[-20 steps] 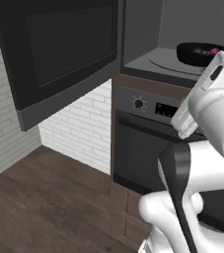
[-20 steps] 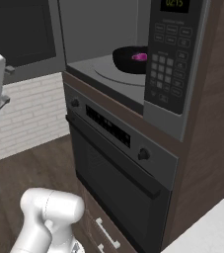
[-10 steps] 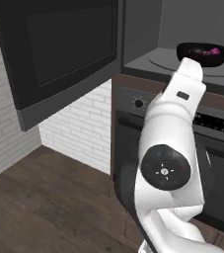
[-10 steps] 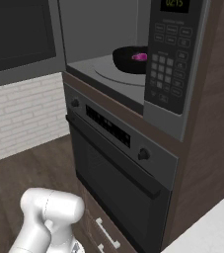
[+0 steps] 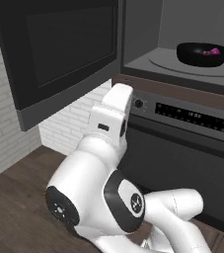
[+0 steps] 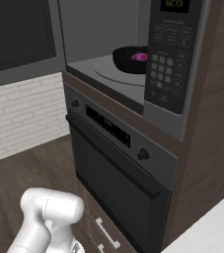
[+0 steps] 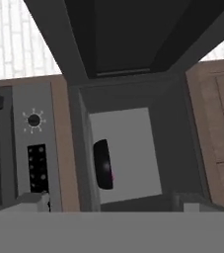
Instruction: Pick the onion from the sink and place it in the bowl. Then pick the bowl and place it in the microwave. Then close the microwave door and press the start button.
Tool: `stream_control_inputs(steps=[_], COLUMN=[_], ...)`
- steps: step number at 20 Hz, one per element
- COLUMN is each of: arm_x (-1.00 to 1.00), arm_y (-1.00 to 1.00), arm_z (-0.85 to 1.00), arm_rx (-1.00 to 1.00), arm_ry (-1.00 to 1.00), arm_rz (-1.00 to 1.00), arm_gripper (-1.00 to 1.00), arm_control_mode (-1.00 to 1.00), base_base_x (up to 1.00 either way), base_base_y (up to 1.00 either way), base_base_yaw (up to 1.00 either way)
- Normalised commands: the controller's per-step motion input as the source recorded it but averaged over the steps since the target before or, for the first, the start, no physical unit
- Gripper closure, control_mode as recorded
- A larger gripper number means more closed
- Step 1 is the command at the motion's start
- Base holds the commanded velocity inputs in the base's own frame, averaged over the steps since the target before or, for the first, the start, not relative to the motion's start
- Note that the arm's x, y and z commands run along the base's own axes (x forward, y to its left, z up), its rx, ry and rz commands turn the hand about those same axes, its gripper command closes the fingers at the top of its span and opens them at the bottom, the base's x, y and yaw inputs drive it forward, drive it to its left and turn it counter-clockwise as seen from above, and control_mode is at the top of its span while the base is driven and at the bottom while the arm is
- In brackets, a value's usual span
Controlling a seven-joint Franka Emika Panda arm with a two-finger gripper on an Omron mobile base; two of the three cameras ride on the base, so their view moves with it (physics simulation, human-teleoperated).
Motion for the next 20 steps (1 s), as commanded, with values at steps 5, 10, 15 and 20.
stream_control_inputs(steps=[5, 10, 15, 20], arm_x=[-0.51, 0.05, 0.46, 0.72], arm_y=[0.61, 0.87, 0.60, 0.71], arm_z=[-0.21, -0.62, -0.67, -0.67], arm_rx=[0.04, -0.06, -0.13, -0.15], arm_ry=[0.15, 0.10, 0.10, 0.10], arm_rz=[-0.06, 0.00, 0.00, 0.00], arm_gripper=[-1.00, -1.00, -1.00, -1.00], arm_control_mode=[-1.00, -1.00, -1.00, -1.00], base_base_x=[0.00, 0.00, 0.00, 0.00], base_base_y=[0.00, 0.00, 0.00, 0.00], base_base_yaw=[0.00, 0.00, 0.00, 0.00])
